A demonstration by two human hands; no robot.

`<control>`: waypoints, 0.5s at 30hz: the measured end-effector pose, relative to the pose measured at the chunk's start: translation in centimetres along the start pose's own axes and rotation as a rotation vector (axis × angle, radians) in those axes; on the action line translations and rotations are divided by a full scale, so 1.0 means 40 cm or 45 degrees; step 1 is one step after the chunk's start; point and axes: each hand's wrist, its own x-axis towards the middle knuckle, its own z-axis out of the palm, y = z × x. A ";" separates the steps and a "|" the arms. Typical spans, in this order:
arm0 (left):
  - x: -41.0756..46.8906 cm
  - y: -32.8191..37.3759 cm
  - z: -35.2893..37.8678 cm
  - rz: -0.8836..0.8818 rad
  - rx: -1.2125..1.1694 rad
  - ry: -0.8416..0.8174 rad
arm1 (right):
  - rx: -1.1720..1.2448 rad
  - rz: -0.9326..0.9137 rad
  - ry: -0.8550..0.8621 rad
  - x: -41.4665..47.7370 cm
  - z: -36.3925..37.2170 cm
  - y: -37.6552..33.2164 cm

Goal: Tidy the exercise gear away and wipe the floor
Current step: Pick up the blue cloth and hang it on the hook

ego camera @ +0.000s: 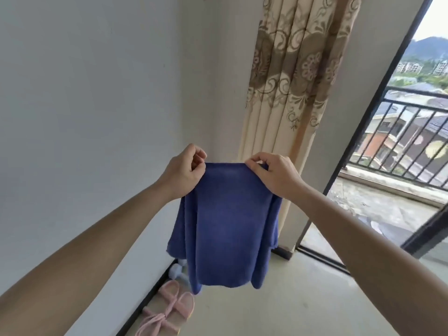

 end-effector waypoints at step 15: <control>0.912 -0.110 0.031 0.159 0.374 0.356 | -0.168 -0.378 -0.051 0.980 -0.013 0.242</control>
